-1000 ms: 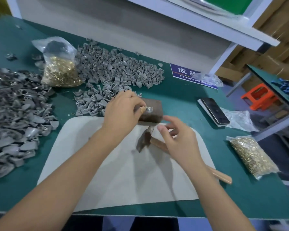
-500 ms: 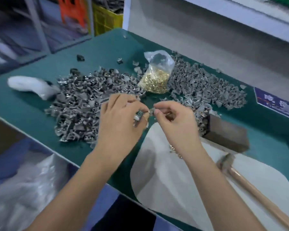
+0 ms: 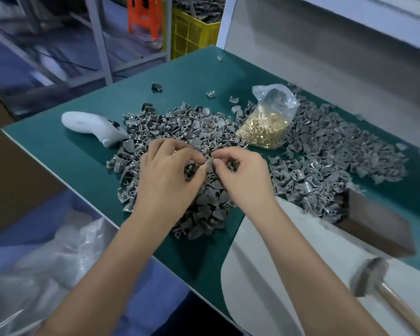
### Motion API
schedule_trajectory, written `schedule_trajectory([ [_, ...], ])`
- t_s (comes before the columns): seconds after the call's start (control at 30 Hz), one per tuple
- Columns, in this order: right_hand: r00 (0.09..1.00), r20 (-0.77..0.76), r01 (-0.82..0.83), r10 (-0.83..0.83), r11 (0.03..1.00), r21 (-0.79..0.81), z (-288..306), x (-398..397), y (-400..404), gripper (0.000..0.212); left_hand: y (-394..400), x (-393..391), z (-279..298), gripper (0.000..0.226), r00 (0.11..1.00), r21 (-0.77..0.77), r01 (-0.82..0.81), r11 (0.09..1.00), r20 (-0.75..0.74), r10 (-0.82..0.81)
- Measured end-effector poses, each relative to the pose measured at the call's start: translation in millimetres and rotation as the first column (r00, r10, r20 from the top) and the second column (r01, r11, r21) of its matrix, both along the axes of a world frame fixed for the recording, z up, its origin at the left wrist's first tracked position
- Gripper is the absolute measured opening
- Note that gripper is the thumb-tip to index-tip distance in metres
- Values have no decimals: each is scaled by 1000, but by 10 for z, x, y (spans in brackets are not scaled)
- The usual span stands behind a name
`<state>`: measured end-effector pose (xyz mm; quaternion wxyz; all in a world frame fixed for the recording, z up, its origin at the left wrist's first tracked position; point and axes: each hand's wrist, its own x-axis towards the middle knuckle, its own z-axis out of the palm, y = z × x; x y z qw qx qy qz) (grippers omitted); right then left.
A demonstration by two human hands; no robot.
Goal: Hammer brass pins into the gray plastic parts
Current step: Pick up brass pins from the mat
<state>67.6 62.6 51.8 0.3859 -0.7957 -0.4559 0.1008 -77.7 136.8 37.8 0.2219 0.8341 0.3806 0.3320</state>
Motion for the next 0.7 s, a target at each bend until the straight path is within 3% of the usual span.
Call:
schedule_trajectory([
  [0.3, 995, 34, 93, -94, 995, 36, 71, 489, -781, 15, -355, 464, 45, 9, 985, 49, 172, 984, 14, -172],
  [0.5, 991, 83, 113, -101, 981, -156, -11, 726, -1700, 11, -830, 771, -45, 4, 912, 11, 401, 916, 87, -400],
  [0.7, 991, 129, 63, -32, 967, -245, -137, 668, -2198, 11, -1190, 828, -175, 15, 861, -102, 502, 859, 159, -484],
])
